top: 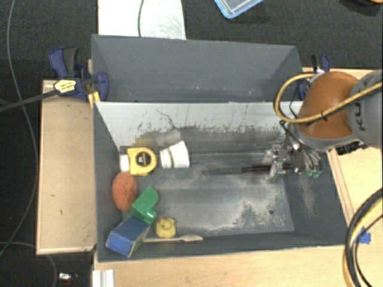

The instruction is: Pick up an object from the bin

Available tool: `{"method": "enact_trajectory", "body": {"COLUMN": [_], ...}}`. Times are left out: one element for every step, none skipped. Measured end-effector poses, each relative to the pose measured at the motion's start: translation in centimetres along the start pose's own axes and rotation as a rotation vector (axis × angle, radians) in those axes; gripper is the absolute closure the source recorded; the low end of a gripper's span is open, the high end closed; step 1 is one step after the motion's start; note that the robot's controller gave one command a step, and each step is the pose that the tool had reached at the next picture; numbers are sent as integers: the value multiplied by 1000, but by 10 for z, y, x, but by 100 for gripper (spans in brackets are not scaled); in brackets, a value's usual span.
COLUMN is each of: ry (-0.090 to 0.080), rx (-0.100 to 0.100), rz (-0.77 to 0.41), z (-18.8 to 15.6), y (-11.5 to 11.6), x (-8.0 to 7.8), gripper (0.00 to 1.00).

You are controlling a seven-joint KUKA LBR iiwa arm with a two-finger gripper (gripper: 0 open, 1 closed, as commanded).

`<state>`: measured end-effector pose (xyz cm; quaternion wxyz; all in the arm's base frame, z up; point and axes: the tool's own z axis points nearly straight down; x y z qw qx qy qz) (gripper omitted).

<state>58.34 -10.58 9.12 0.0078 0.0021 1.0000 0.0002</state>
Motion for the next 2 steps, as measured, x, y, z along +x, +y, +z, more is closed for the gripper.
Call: {"method": "enact_trajectory", "body": {"ry": [-2, -2], "rx": [1, 1], "rz": [39, 26], "z": [-12, -79], "y": [0, 4], "x": [4, 4], "gripper": [100, 100]}}
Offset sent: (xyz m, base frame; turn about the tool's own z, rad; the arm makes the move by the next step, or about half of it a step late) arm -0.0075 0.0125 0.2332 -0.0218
